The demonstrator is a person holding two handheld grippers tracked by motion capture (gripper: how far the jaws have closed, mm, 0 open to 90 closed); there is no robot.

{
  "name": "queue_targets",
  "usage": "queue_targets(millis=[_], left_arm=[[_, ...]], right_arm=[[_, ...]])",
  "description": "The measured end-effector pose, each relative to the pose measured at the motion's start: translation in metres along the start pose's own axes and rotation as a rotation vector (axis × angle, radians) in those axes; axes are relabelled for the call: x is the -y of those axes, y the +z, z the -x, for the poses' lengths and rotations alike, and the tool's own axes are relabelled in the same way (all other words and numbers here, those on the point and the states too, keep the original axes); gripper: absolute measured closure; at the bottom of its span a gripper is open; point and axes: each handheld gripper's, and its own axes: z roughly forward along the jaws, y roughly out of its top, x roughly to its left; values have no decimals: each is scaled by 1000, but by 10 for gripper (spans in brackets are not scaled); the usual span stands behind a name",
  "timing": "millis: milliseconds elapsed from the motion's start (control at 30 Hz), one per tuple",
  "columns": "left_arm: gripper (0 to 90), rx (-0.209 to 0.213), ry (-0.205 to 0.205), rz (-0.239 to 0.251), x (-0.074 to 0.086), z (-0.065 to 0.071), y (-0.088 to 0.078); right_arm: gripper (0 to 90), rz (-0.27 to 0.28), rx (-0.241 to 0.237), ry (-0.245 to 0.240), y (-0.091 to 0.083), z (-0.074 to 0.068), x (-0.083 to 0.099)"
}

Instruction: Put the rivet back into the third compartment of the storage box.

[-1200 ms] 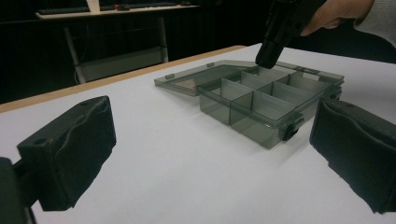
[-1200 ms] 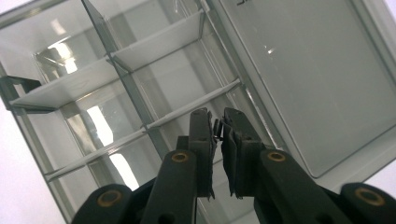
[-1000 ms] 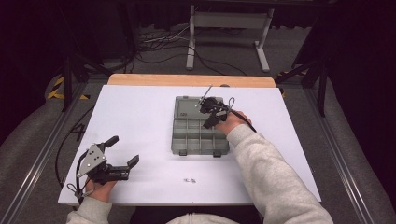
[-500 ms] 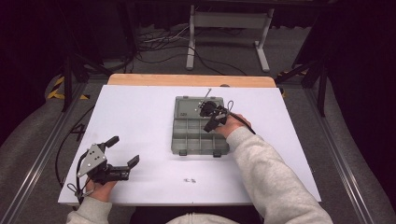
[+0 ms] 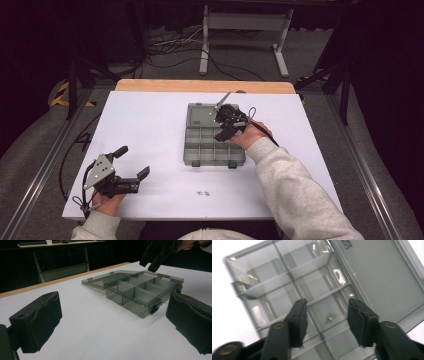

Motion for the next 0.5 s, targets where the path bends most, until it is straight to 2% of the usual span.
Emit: queue_targets(millis=[200, 433, 500], left_arm=[[9, 0, 0, -1, 0, 0, 0], [8, 2, -1, -1, 0, 0, 0], [8, 1, 0, -1, 0, 0, 0]], right_arm=[[305, 49, 14, -38, -18, -20, -1], [244, 70, -6, -90, -34, -47, -1], [232, 71, -9, -100, -36, -50, -1]])
